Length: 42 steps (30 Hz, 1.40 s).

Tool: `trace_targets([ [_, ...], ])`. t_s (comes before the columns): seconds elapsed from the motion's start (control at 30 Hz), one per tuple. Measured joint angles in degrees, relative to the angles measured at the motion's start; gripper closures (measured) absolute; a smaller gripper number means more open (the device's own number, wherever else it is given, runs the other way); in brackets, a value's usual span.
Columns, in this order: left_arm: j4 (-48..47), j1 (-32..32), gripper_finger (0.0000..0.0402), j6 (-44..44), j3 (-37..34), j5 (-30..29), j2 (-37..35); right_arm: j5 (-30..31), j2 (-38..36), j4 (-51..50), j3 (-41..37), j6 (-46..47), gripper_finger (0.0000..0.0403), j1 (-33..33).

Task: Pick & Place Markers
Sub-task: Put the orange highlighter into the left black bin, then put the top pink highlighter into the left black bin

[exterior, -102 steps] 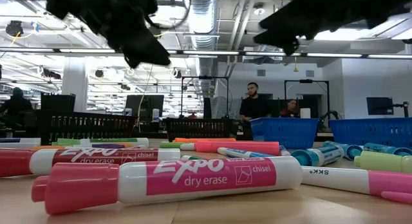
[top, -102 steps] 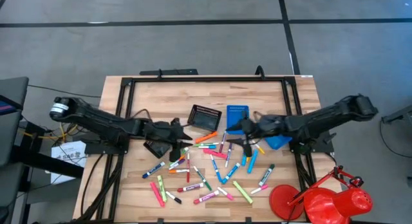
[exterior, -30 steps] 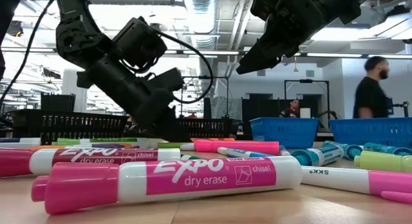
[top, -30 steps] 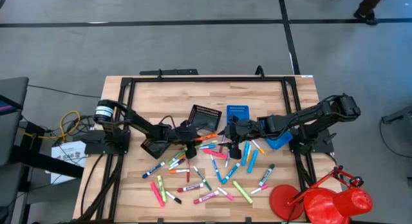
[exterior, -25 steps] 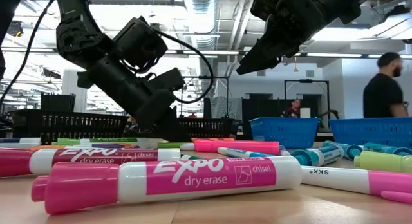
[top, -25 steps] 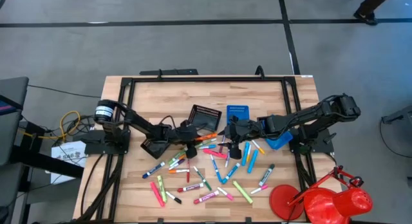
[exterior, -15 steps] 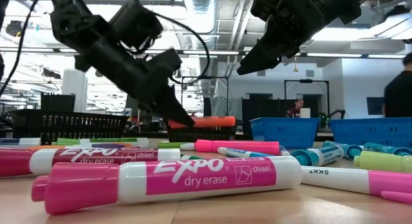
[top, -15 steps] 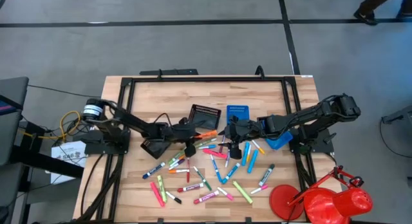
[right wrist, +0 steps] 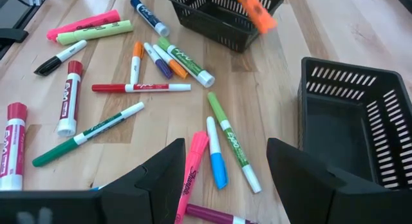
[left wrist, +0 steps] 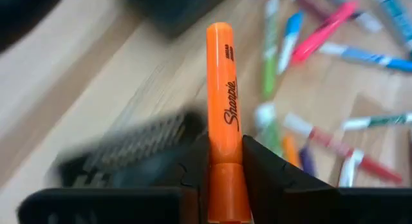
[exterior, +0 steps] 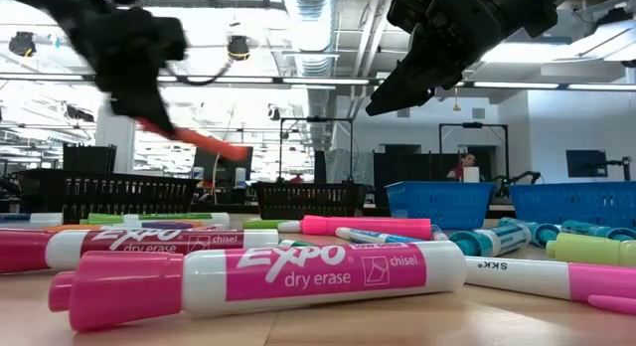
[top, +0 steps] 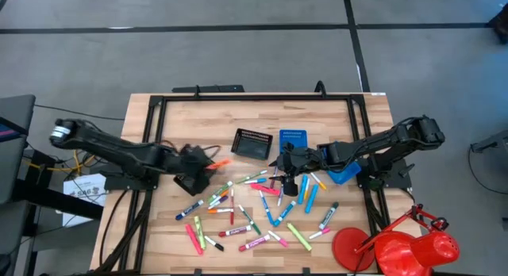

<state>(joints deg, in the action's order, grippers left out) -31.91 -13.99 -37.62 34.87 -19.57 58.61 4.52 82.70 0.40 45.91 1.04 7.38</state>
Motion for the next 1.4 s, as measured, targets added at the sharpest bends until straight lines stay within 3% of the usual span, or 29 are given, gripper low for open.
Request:
trace_targets([
  [0.13, -16.0, -0.4, 0.0329, -12.5, 0.0, 2.0, -7.0, 0.0, 0.0, 0.0, 0.0, 0.0, 0.0194, 0.0],
  [0.27, -22.7, -0.4, 0.0328, -17.9, 0.0, 2.5, -8.9, 0.0, 0.0, 0.0, 0.0, 0.0, 0.0194, 0.0],
  [0.63, -21.6, -0.4, 0.0319, -18.0, 0.0, 3.1, 0.8, 0.0, 0.0, 0.0, 0.0, 0.0, 0.0194, 0.0],
  [0.83, -17.4, -0.3, 0.0302, -13.4, 0.0, 2.9, 4.9, 0.0, 0.0, 0.0, 0.0, 0.0, 0.0194, 0.0],
  [1.1, -9.9, -0.3, 0.028, -6.9, 0.0, 2.8, 5.3, 0.0, 0.0, 0.0, 0.0, 0.0, 0.0194, 0.0],
  [1.4, -3.3, -0.3, 0.0289, -2.8, 0.0, 0.3, 2.5, 0.0, 1.7, 1.0, 0.0, 0.0, 0.0194, 0.0],
])
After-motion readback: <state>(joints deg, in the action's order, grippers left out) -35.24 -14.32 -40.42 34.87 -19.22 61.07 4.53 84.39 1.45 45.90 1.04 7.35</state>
